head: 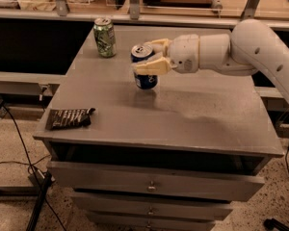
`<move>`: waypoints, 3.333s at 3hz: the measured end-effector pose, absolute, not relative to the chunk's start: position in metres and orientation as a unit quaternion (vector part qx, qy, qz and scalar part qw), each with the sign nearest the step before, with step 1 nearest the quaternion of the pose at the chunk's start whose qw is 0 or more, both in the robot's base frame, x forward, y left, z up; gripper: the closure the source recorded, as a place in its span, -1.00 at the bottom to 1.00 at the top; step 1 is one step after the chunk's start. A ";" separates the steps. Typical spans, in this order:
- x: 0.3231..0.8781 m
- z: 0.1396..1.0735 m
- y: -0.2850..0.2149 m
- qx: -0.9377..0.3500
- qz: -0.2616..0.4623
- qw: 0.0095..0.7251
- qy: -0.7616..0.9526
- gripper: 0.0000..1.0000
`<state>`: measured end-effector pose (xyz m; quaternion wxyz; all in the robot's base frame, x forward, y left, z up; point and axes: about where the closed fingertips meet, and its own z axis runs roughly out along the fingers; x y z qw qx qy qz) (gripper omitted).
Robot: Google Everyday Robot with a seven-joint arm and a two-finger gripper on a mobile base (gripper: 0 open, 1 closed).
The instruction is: Move pepsi can near rxbar chocolate
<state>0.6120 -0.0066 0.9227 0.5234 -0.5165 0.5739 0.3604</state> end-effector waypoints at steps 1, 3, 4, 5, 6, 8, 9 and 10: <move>0.576 0.912 0.053 -0.575 0.378 0.471 0.551 1.00; 0.553 0.903 0.086 -0.603 0.400 0.439 0.532 1.00; 0.549 0.913 0.086 -0.605 0.396 0.451 0.523 1.00; 0.542 0.928 0.087 -0.604 0.397 0.473 0.504 1.00; 0.538 0.932 0.093 -0.602 0.406 0.481 0.491 1.00; 0.539 0.924 0.104 -0.592 0.425 0.487 0.481 1.00; 0.541 0.920 0.109 -0.587 0.435 0.489 0.477 1.00; 0.542 0.917 0.112 -0.580 0.446 0.489 0.475 0.71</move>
Offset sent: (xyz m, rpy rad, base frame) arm -0.0740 0.1157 -0.0348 -0.1257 0.0722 0.3263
